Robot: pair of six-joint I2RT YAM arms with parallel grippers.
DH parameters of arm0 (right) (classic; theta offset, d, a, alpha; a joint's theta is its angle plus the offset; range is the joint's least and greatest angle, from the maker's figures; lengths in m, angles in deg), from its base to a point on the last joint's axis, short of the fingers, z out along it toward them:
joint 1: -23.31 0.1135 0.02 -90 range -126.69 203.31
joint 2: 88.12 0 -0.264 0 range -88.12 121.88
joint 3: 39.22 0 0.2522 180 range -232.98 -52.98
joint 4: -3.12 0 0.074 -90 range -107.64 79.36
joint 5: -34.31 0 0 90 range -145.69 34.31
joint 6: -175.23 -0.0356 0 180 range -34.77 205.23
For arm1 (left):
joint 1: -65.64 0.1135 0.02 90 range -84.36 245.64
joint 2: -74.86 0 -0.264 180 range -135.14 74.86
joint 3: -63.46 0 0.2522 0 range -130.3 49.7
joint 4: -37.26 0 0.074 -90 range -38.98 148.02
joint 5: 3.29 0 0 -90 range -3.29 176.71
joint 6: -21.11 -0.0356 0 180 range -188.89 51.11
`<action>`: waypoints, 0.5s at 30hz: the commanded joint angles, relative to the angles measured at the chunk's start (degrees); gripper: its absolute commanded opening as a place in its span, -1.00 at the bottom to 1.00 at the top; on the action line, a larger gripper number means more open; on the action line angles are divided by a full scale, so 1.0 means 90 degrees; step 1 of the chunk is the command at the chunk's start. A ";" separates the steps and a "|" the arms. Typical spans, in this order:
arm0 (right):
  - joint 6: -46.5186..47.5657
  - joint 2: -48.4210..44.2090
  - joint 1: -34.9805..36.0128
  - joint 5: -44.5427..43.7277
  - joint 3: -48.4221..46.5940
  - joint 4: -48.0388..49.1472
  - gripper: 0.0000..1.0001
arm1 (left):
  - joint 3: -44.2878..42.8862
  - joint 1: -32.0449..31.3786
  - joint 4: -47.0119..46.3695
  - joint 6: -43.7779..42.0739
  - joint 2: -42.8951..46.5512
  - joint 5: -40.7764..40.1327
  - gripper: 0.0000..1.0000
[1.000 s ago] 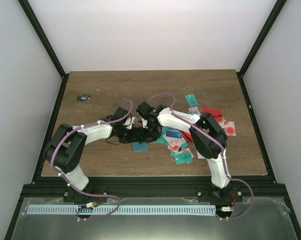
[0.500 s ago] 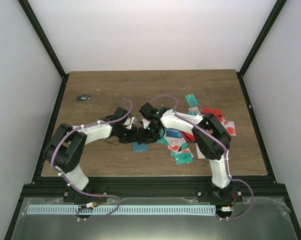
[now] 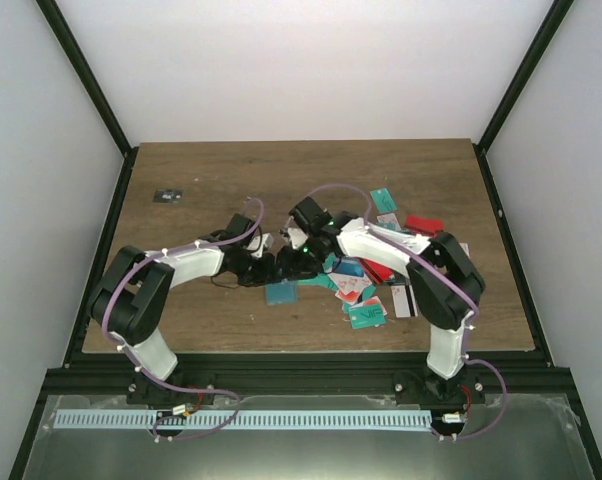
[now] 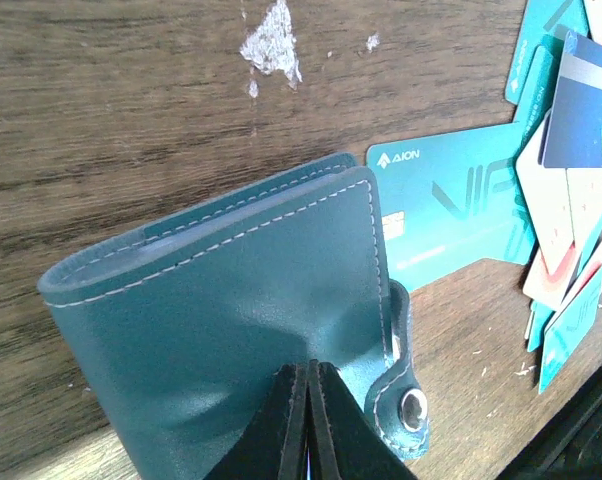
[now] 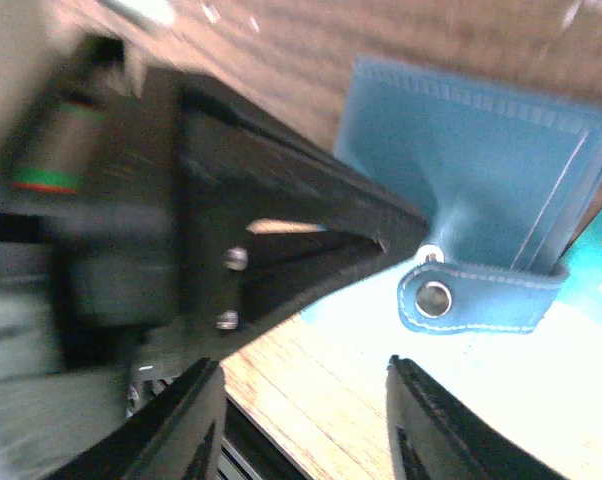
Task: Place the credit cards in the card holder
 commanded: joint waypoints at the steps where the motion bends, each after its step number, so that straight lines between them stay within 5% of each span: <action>1: -0.0106 -0.0882 -0.0244 0.0222 0.0031 0.1242 -0.16 | 0.0047 -0.0159 0.0285 -0.0044 -0.0346 0.0006 -0.92; 7: -0.0149 -0.1164 -0.0530 -0.1010 0.0479 0.0778 -0.48 | -0.0022 -0.0162 0.0288 -0.0027 -0.0396 0.0011 -0.92; 15: -0.0123 -0.0708 -0.0517 -0.0489 0.0817 0.1117 -0.75 | -0.0080 -0.0169 0.0357 -0.0042 -0.0469 -0.0018 -0.92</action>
